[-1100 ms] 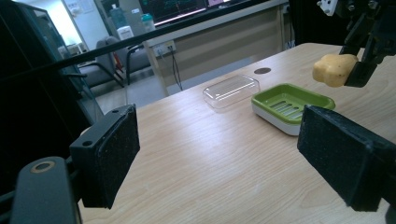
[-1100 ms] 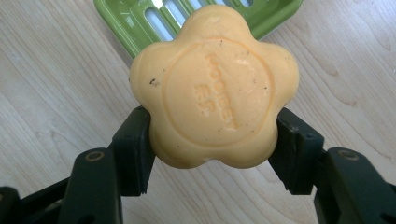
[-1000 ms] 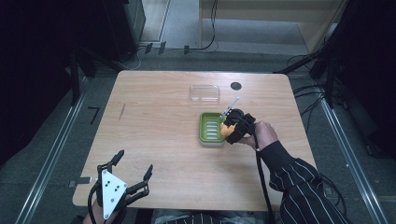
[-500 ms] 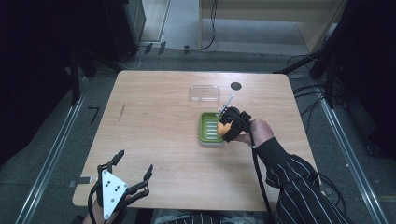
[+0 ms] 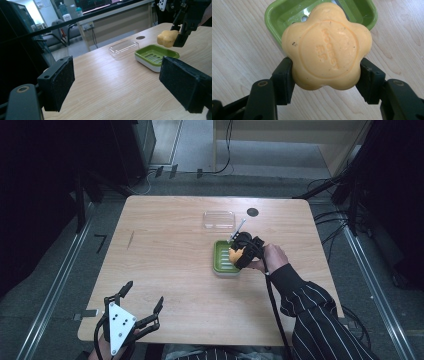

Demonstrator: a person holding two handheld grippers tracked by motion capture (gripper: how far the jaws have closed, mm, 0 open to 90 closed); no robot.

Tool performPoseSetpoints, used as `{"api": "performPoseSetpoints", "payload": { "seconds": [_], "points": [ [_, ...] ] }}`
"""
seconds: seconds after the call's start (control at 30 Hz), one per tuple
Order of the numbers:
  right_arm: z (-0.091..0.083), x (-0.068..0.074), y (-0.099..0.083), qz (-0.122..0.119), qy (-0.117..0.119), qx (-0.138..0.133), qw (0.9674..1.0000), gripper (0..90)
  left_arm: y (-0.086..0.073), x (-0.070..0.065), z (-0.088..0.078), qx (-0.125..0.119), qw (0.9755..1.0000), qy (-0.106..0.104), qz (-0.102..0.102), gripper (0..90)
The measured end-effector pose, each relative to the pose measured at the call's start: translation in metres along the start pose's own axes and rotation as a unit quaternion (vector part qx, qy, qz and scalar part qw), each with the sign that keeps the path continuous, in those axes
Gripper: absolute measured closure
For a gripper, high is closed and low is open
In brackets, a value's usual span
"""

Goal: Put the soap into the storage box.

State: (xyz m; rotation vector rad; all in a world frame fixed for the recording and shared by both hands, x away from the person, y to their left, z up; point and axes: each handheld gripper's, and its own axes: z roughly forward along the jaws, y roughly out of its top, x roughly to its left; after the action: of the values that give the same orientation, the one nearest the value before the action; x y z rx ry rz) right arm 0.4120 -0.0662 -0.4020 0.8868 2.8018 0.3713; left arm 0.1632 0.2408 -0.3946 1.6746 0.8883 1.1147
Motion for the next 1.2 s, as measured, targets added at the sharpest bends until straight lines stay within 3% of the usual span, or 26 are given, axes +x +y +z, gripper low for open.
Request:
{"api": "performPoseSetpoints", "payload": {
  "seconds": [1.2],
  "points": [
    [0.019,-0.003,0.027,-0.01,0.014,0.003,0.9999,40.0,-0.001,0.001,-0.002,-0.001,1.0,0.002,-0.002,13.0]
  ]
}}
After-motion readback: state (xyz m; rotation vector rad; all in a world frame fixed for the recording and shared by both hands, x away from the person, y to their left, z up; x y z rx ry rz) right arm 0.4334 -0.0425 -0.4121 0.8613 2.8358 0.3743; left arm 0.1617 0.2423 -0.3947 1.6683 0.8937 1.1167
